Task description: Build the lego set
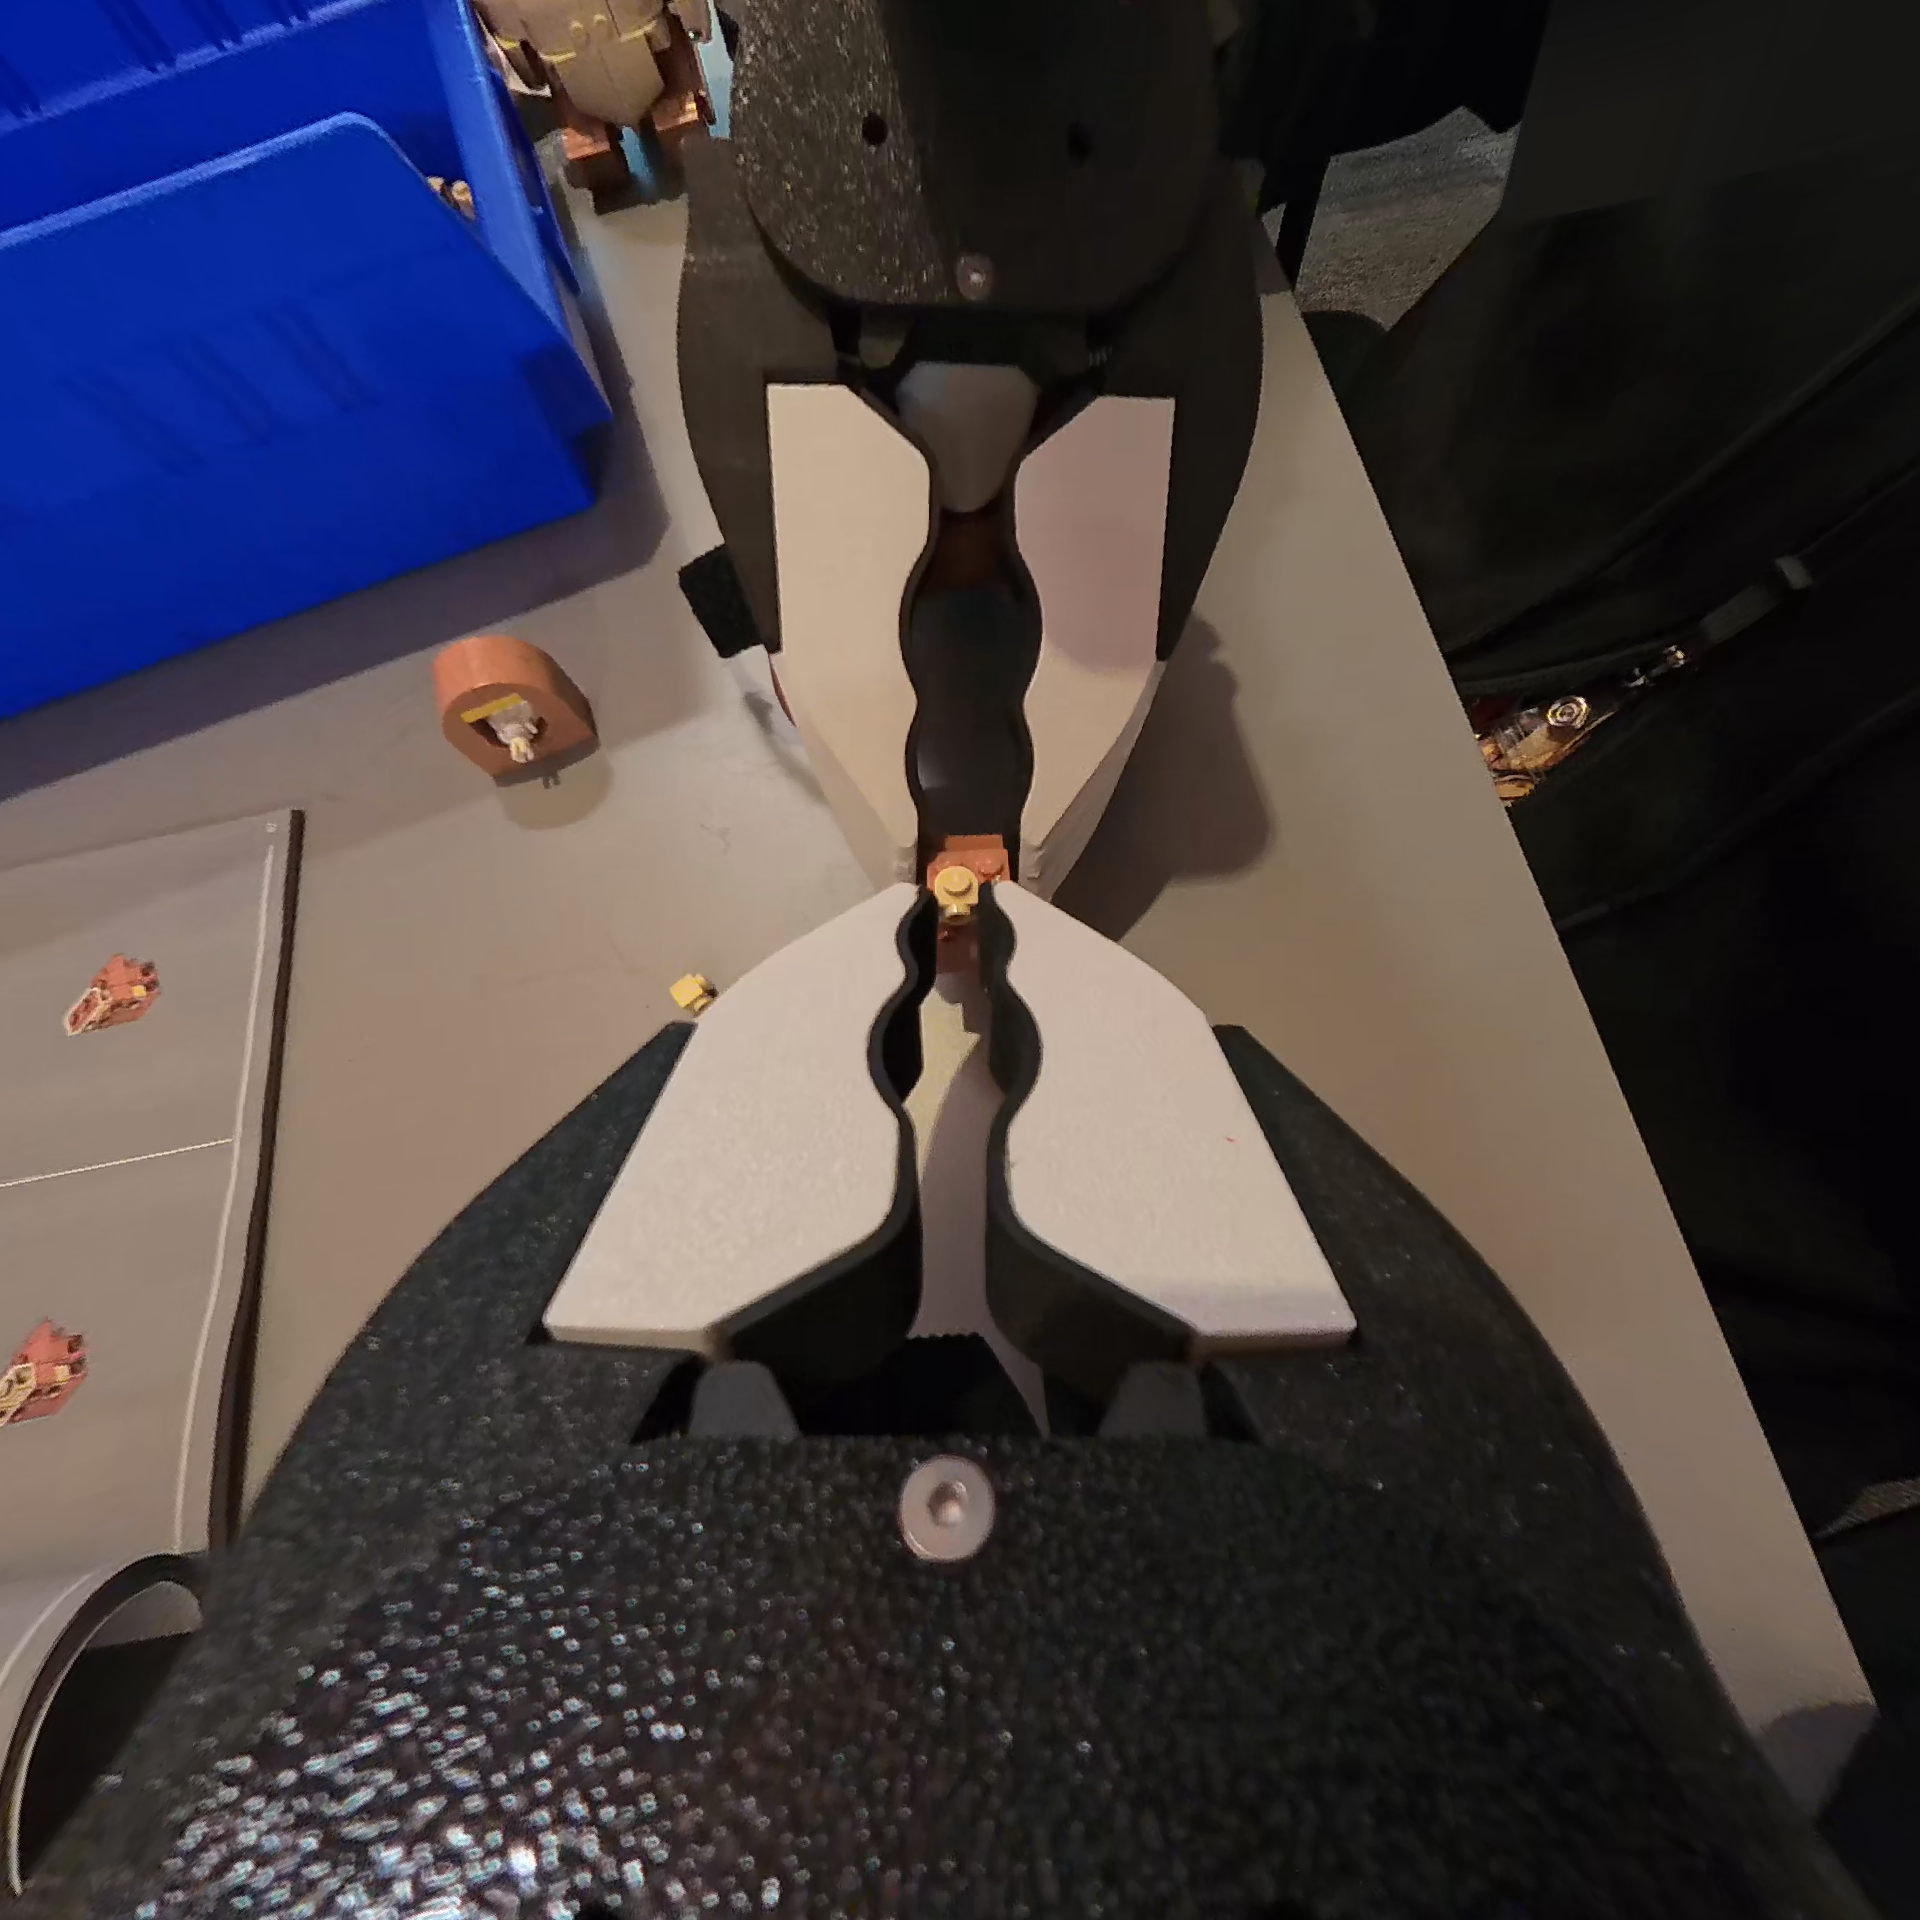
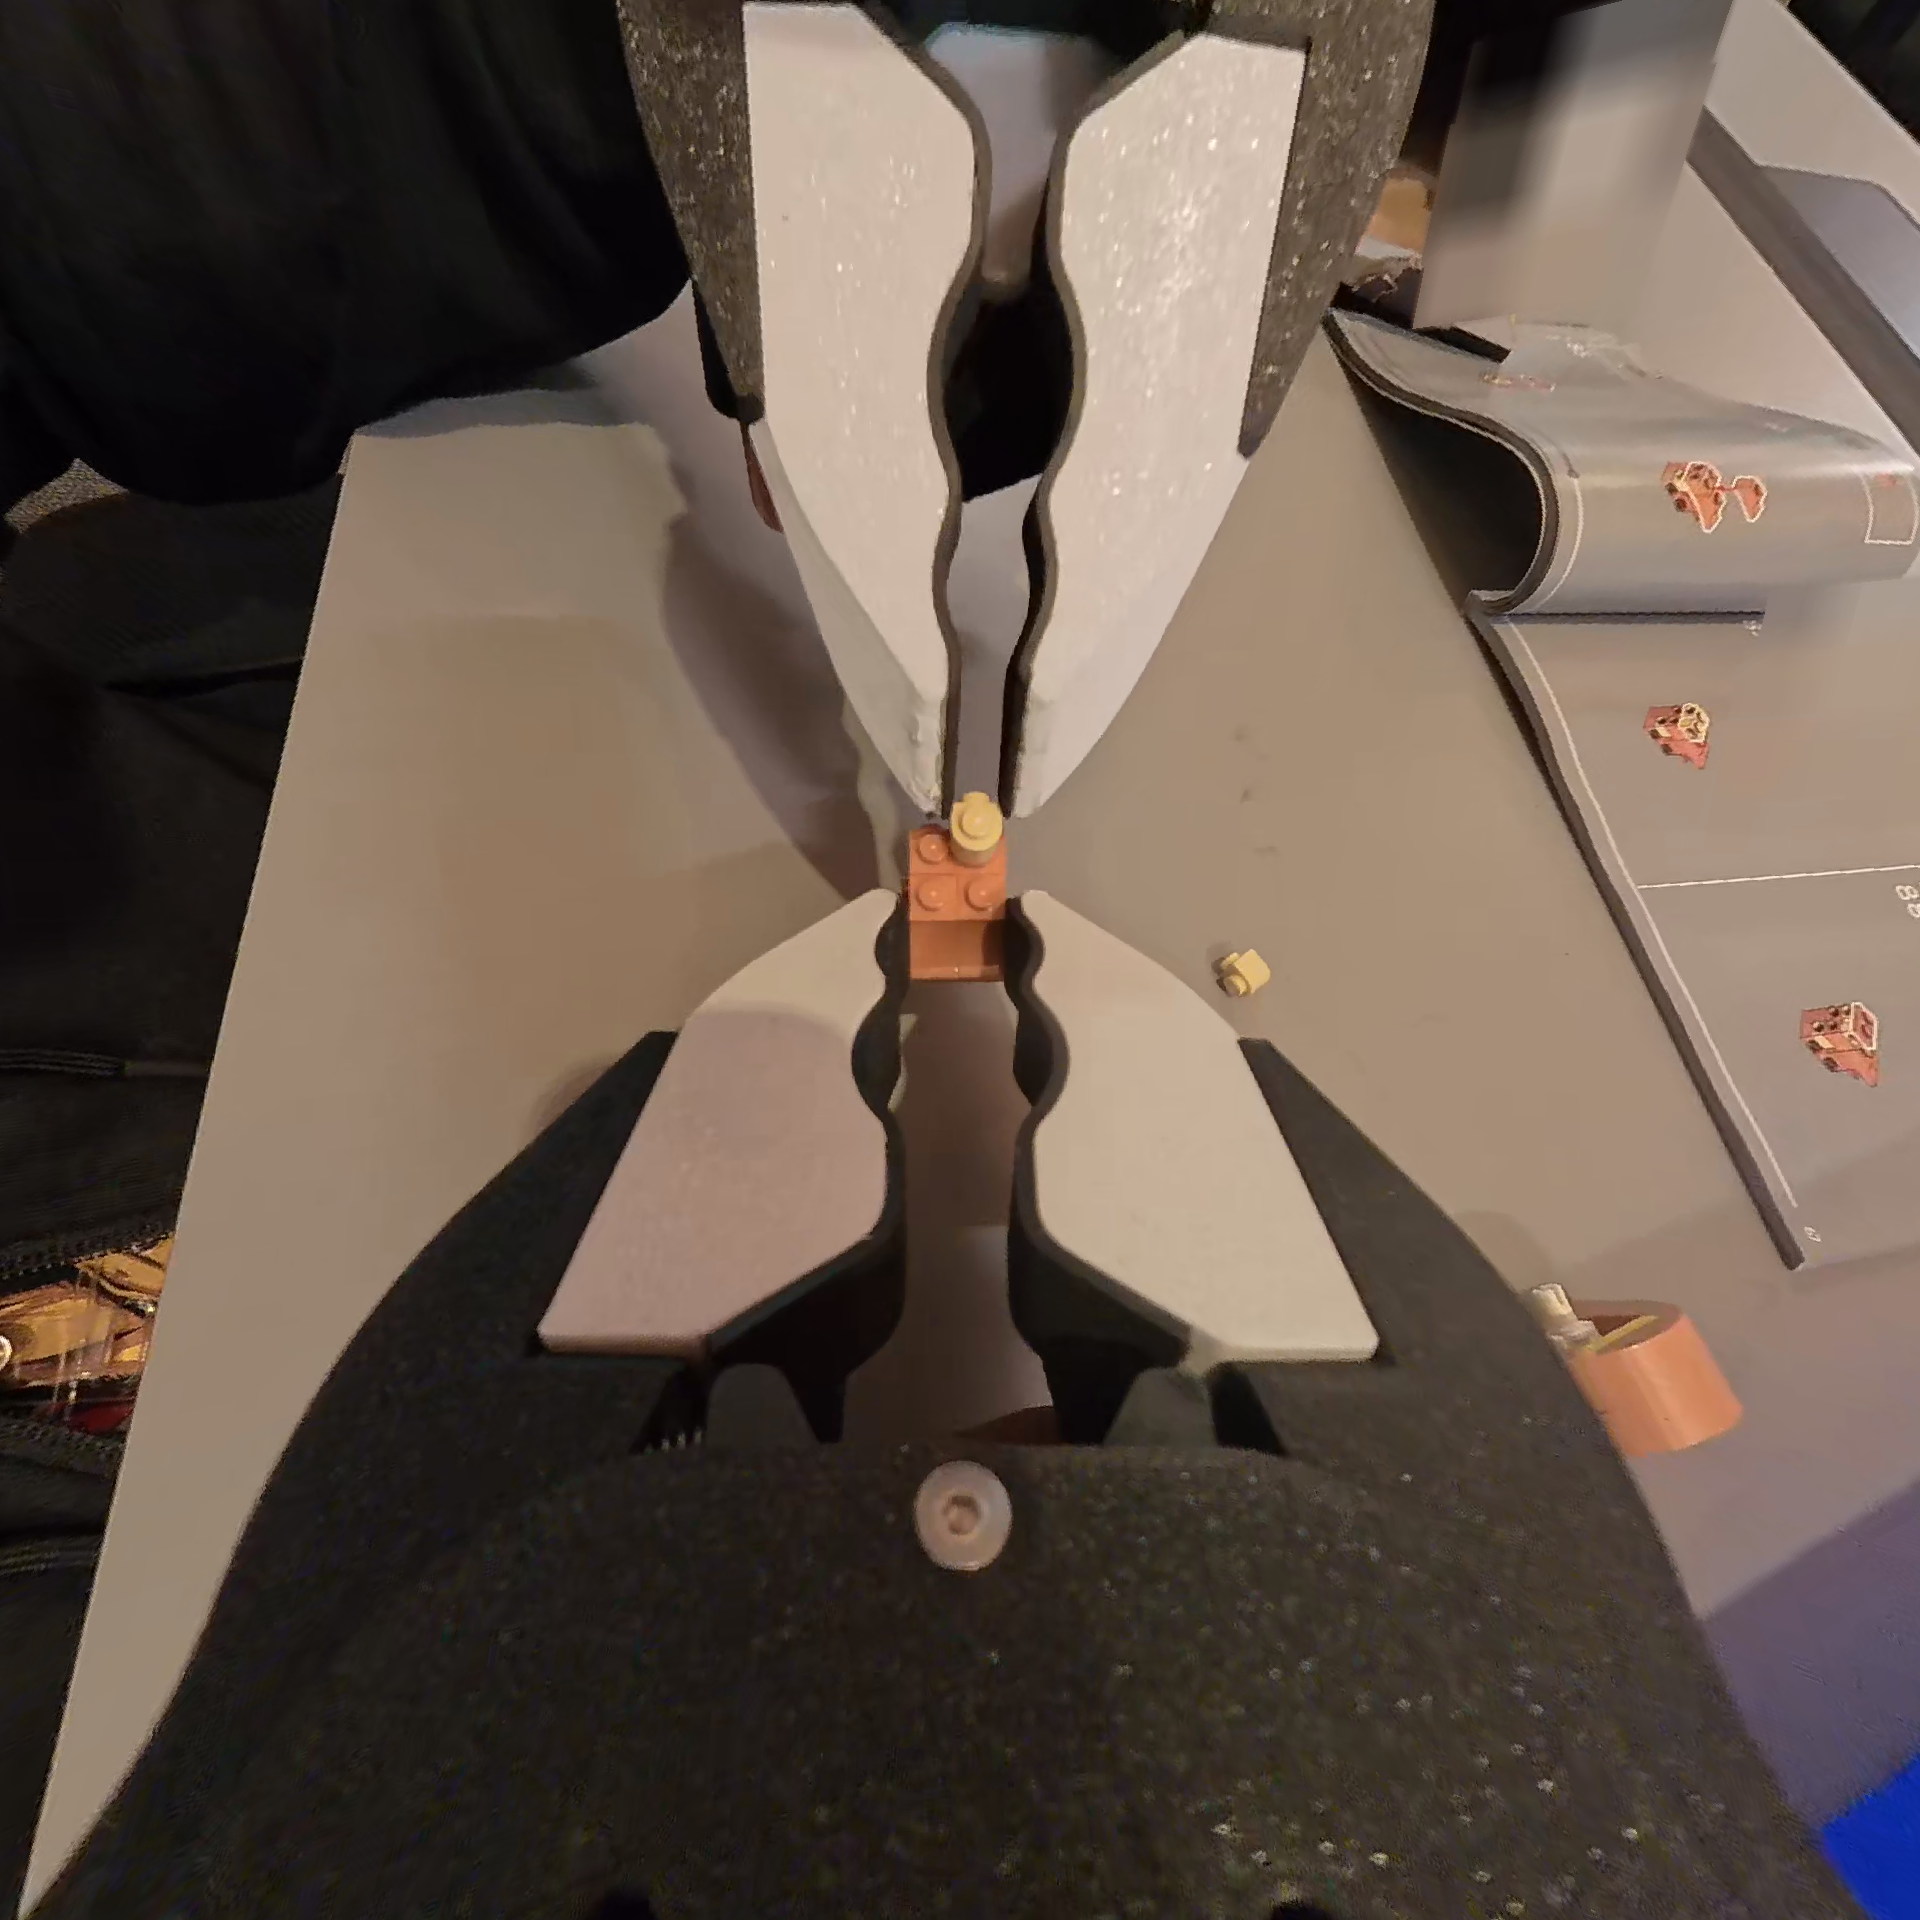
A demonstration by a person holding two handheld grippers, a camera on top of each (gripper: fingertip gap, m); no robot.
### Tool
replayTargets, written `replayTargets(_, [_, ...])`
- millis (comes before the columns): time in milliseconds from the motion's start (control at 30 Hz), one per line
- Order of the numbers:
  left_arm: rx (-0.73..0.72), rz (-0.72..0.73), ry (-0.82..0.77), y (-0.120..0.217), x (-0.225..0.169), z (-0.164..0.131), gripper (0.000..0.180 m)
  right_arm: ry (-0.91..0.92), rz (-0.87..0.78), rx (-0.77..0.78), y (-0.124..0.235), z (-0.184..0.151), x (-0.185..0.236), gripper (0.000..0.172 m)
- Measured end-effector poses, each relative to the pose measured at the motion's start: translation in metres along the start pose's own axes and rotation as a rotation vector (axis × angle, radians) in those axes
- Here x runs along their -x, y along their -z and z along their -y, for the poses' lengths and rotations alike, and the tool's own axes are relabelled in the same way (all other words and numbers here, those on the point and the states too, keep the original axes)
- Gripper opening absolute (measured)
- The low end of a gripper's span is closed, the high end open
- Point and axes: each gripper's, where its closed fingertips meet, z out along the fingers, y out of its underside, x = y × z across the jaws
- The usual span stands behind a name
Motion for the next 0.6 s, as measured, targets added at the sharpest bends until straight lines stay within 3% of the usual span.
replayTargets(600, [-0.001,0.013,0.011,-0.0007,0.0027,-0.0005,0.007,-0.012,-0.001,-0.001,0.0002,-0.0001,-0.0008,0.016])
